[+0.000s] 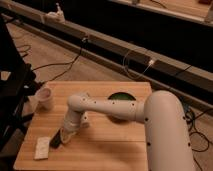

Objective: Push the eraser across the table

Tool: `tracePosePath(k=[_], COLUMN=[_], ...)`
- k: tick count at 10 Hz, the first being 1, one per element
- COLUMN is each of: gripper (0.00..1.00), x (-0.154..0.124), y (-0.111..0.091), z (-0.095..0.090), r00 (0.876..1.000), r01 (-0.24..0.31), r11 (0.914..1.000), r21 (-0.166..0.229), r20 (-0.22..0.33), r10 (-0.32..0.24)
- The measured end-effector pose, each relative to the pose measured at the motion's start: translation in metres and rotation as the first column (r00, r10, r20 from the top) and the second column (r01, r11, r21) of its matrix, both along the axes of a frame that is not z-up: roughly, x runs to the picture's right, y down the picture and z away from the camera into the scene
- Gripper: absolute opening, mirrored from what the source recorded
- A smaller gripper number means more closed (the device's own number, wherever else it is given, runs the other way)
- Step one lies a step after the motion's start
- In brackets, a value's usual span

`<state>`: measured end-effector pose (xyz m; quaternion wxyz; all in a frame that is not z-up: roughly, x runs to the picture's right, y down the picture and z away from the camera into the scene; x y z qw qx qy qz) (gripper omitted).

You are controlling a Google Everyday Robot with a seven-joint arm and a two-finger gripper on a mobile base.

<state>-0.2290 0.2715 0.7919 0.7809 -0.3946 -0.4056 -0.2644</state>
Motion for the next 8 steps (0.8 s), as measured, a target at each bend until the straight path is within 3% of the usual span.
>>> tracePosePath(k=[5,8], gripper=[0.00,0.00], x=[-0.046,-0.021], y=[-0.002,-0.025], z=[-0.001,-0.005], r00=[0.995,0.997], r01=[-0.001,-0.008], r11=[1.0000,0.9991], r21=[-0.005,0.043], r20=[0.099,0.079], r10=[0.002,0.004])
